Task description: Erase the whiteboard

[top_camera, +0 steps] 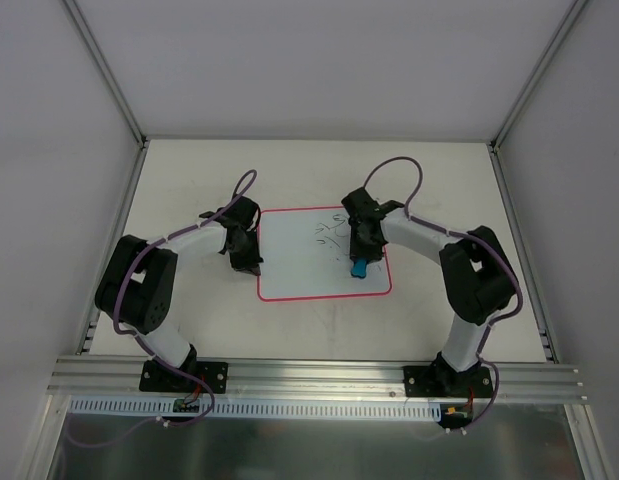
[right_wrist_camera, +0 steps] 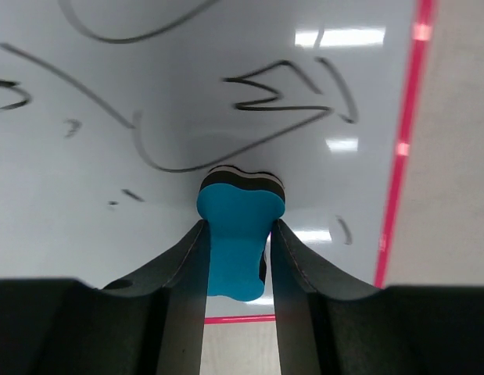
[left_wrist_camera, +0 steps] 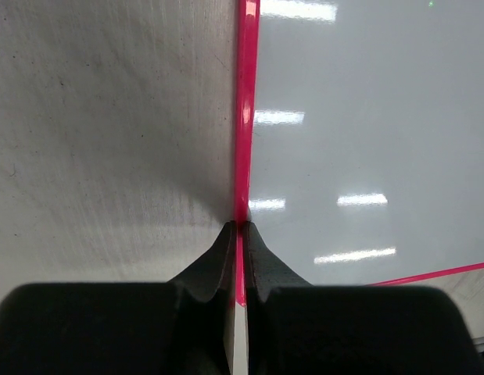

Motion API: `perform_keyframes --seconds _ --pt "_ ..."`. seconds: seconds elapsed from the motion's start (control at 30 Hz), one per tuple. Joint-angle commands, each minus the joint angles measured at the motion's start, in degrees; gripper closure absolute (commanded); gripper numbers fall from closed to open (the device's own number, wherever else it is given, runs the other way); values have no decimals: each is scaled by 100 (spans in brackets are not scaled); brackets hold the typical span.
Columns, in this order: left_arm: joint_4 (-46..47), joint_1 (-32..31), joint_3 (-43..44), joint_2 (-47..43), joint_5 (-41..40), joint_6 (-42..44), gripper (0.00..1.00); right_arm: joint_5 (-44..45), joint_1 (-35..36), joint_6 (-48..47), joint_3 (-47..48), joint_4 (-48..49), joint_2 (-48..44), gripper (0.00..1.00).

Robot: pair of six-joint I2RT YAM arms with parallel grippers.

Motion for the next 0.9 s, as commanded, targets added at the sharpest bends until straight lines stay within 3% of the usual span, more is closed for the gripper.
perform_keyframes --seconds 0.0,0.13,0.3,0.5,0.87 --pt "-421 -35 -157 319 -214 64 100 -349 549 -112 473 -216 604 100" --pt "-421 -35 -157 302 -240 73 100 -700 1050 -59 1001 -190 1026 100" --pt "-421 -35 -148 311 -223 82 100 -772 1175 -85 1370 -137 1343 100" --pt "-438 -35 -166 276 -258 100 100 343 973 -51 1529 -653 1335 100" --pt "-430 -35 -157 293 -276 100 100 415 -415 266 -131 -498 263 100"
